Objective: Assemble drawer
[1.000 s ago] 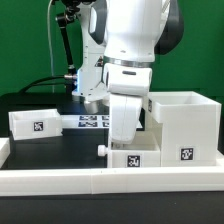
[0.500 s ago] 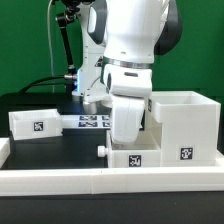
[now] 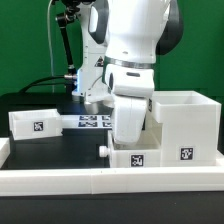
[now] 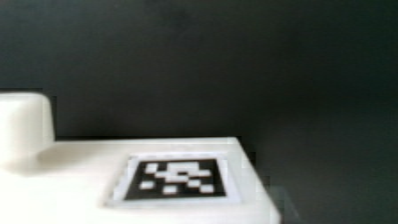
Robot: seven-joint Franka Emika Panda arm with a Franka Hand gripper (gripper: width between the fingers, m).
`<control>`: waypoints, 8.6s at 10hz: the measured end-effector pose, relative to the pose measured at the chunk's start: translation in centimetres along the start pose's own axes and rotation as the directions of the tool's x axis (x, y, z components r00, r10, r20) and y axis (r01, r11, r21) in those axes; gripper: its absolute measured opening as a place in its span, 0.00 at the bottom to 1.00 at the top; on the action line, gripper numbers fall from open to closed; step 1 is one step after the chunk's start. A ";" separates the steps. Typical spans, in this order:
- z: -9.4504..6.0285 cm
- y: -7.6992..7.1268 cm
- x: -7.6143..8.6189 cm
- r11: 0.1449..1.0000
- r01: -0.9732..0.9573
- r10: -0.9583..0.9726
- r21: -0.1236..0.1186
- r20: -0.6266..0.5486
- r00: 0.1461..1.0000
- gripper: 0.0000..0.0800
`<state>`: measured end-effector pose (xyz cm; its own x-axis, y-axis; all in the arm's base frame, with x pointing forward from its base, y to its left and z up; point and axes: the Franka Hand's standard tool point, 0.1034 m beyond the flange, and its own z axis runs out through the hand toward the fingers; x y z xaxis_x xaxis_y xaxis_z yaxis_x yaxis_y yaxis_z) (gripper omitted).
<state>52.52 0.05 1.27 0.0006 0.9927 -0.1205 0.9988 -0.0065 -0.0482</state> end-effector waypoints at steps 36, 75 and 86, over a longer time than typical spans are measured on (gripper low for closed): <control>-1.1 4.3 -3.3 0.998 0.000 0.017 0.061 -0.278 0.960 0.81; -2.4 2.2 -6.0 1.000 0.008 -0.005 0.017 -0.202 0.979 0.81; -3.0 -2.5 -10.3 0.933 -0.347 0.359 0.095 -0.170 0.918 0.81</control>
Offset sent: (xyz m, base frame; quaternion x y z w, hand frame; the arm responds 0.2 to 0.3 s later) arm 0.0075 0.0070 0.0004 -0.0368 0.0248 0.0288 0.9986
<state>50.20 -9.84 5.61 0.3675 0.9291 0.0411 0.9270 -0.3624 -0.0969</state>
